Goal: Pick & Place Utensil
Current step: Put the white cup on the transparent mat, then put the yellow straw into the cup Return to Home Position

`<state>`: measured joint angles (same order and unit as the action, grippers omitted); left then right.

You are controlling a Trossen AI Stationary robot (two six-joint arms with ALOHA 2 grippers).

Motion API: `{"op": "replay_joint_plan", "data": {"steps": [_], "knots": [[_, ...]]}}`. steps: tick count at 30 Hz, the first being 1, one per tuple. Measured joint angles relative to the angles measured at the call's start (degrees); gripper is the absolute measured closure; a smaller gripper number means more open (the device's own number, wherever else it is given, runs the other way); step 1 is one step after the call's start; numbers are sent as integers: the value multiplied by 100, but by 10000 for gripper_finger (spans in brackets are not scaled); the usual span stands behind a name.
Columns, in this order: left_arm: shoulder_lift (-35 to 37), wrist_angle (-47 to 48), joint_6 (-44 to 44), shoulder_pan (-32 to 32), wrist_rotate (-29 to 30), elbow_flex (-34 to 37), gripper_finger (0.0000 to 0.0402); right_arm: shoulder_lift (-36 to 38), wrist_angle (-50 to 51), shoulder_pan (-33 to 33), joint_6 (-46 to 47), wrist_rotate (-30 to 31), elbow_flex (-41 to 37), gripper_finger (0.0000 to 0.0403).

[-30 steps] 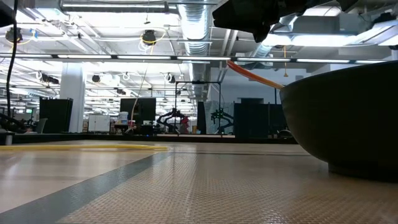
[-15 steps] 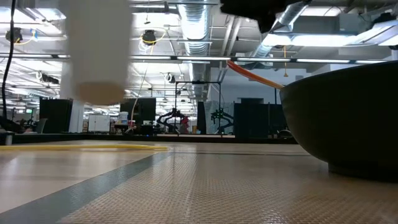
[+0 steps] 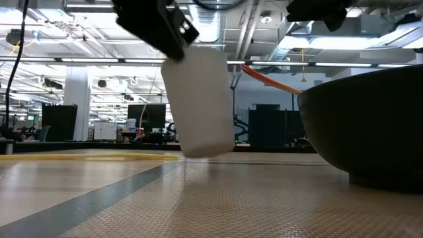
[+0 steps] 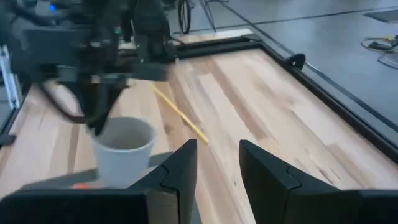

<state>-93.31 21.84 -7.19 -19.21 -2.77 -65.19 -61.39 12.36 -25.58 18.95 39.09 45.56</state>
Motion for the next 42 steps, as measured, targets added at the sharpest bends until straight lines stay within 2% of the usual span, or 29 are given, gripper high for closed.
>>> {"op": "replay_joint_plan", "data": {"steps": [9,14,29,35,42], "knots": [[-211,-44,6,342,-35,-1,386,-236,72,-92,1,-20,0,290],[-209,-38,10,307,-52,0,382,-269,60,-92,2,-26,0,290],[-222,-129,47,95,-5,1,308,-269,50,-92,10,-44,0,290],[211,-125,58,-174,419,0,292,-269,49,-92,18,-44,0,290],[1346,222,214,-338,700,59,288,-269,48,-92,18,-44,0,290]]}}
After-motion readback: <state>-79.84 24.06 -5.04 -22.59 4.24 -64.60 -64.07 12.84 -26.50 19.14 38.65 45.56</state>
